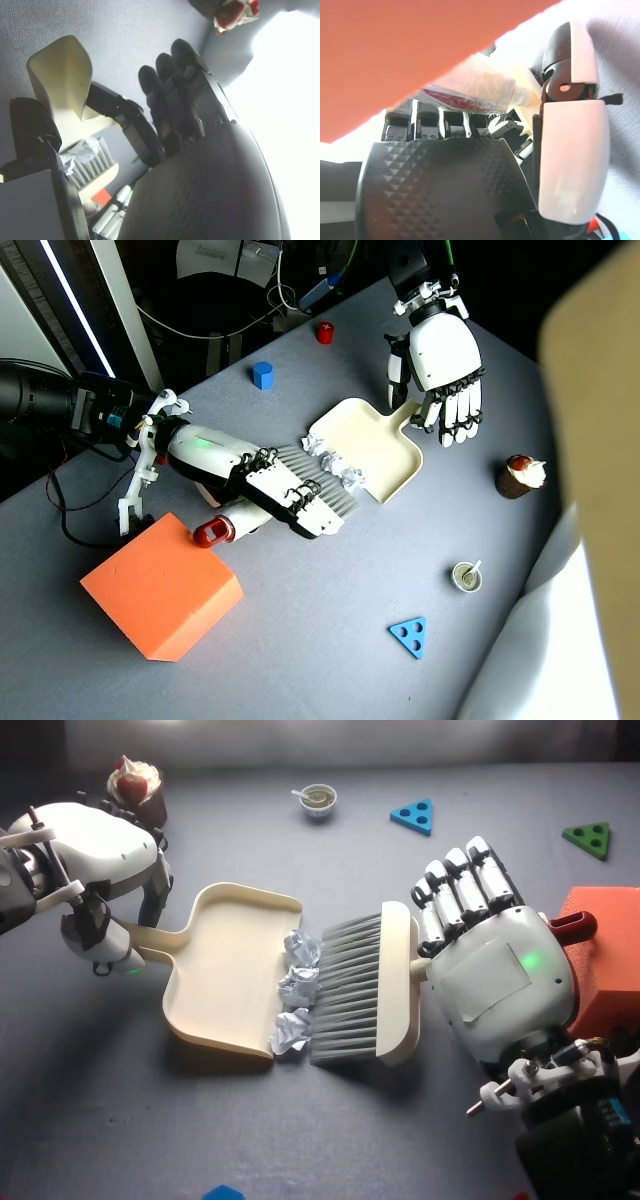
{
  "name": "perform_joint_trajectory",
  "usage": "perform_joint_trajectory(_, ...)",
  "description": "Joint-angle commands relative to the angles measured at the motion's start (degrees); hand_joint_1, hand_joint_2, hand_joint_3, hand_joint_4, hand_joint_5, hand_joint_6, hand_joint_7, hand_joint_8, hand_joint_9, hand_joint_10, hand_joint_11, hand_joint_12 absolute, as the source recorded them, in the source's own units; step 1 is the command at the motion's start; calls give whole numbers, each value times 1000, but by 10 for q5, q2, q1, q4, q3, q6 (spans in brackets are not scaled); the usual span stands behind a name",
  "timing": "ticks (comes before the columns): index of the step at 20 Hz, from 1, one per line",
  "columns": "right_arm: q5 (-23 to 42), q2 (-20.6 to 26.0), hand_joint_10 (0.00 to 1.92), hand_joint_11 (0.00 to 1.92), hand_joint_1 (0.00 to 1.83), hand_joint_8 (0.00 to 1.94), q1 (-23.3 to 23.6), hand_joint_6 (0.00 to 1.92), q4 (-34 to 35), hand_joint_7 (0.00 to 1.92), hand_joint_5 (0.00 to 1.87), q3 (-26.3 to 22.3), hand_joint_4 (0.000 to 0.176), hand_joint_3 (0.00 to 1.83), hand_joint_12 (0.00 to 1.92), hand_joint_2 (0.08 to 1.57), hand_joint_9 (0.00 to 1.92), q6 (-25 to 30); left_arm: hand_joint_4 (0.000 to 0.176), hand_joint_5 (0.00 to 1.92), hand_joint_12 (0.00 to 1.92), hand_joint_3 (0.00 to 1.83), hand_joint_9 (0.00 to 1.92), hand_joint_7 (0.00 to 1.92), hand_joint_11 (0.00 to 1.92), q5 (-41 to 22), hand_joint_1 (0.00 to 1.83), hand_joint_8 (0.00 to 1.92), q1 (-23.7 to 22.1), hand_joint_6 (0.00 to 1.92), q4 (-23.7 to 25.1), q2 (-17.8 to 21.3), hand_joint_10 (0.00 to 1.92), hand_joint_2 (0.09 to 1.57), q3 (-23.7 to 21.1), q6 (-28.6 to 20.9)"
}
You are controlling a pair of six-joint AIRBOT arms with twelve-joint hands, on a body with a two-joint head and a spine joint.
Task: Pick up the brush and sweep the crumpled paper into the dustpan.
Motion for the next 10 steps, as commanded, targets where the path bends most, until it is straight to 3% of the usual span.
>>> perform_joint_trajectory(1, 56, 3, 34, 555, 1029, 23, -4, 16, -46, 645, 628, 2, 0, 0, 152, 995, 638, -4, 40, 1084, 145, 0, 471, 583, 392, -48, 1098, 4, -8, 808, 11, 3, 3, 1071, -1, 3)
perform_joint_trajectory(2, 56, 3, 20, 572, 1081, 24, -4, 31, -46, 838, 819, 3, 0, 2, 374, 1003, 816, -4, 24, 1069, 153, 2, 472, 581, 390, -48, 1099, 1, -8, 831, 11, 3, 1, 1076, -1, 3)
perform_joint_trajectory(3, 56, 3, 114, 485, 1217, 887, -4, 283, -46, 940, 1184, 4, 0, 2, 906, 1056, 976, -4, 32, 1066, 164, 1, 482, 588, 403, -48, 1096, 2, -9, 836, 11, 3, 3, 1078, -1, 3)
perform_joint_trajectory(4, 56, 3, 634, 450, 1259, 1167, -4, 217, -46, 942, 1275, 5, 0, 27, 1297, 1064, 920, -4, 33, 1066, 167, 0, 486, 591, 404, -49, 1096, 3, -10, 836, 11, 3, 4, 1078, -1, 3)
perform_joint_trajectory(5, 56, 4, 1661, 568, 1226, 1542, -4, 249, -47, 817, 1352, 6, 0, 6, 1796, 999, 774, -4, 33, 1067, 166, 0, 474, 577, 396, -49, 1096, 0, -11, 836, 10, 3, 0, 1077, -1, 3)
perform_joint_trajectory(6, 56, 5, 1869, 990, 1218, 1861, -5, 312, -49, 916, 1340, 7, 0, 2, 1896, 987, 997, -4, 52, 1053, 170, 1, 462, 564, 383, -49, 1086, 1, -11, 858, 10, 3, 1, 1083, -1, 3)
perform_joint_trajectory(7, 56, 6, 1911, 1234, 1211, 1925, -5, 431, -50, 1002, 1283, 8, 0, 2, 1916, 997, 1168, -4, 55, 1050, 172, 1, 466, 571, 381, -50, 1084, 5, -12, 863, 10, 3, 4, 1084, -1, 3)
perform_joint_trajectory(10, 55, 10, 1919, 1299, 1208, 1938, -7, 499, -58, 1027, 1248, 10, 0, 1, 1920, 1005, 1214, -4, 55, 1050, 173, 1, 467, 572, 381, -50, 1083, 5, -12, 864, 11, 1, 4, 1084, -1, 3)
